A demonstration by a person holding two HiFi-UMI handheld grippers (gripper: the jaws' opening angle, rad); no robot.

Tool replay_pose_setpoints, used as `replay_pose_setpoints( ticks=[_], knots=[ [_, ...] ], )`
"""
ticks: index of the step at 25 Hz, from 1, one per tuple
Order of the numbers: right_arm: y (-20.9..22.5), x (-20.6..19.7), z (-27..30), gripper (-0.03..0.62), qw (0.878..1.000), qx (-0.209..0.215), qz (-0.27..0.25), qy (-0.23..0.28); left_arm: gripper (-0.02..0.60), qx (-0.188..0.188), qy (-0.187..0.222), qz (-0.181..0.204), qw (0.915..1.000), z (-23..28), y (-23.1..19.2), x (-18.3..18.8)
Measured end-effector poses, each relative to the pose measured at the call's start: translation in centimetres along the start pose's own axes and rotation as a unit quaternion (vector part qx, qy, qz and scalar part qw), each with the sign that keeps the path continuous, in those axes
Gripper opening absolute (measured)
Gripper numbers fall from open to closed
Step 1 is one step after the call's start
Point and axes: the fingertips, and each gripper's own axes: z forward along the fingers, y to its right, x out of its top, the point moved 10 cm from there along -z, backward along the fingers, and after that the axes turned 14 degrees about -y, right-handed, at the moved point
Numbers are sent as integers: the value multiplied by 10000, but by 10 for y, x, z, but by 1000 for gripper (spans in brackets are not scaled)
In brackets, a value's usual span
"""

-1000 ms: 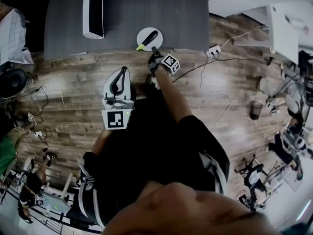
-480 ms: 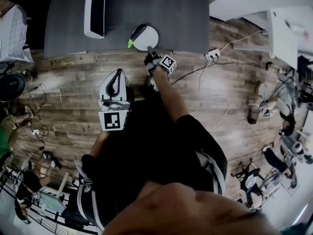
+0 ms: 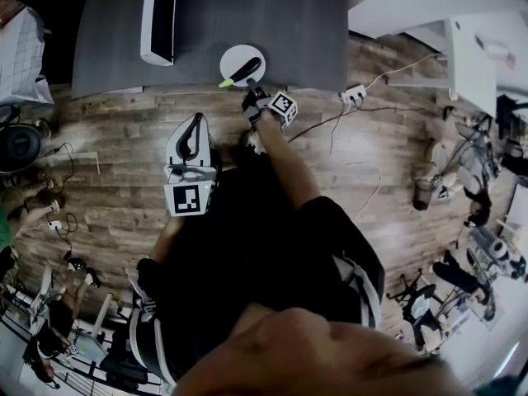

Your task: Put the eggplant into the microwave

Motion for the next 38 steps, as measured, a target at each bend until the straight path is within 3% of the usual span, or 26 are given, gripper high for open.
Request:
replay_pose_setpoints(
  ticks=[9,15,23,31,38],
  knots=[
    [-29,17,-18,38,9999,64,-54,-112,37,138,97,-11,9999,10,21,2],
    [-44,32,-23,39,9996,24,-173,-222,37,455,159,-58,9988,20,33,3],
    [-72,37,-19,38,9991,64,-250,-351,37,891,123,-171,9958,42,16,1],
    [-98,39,4,38,9987,147,-310,-381,37,705,143,-230,9971,84,-27,-1],
    [-125,41,30,38,9992,241,-255,-216,37,279,109,-269,9992,131,-76,11]
  ],
)
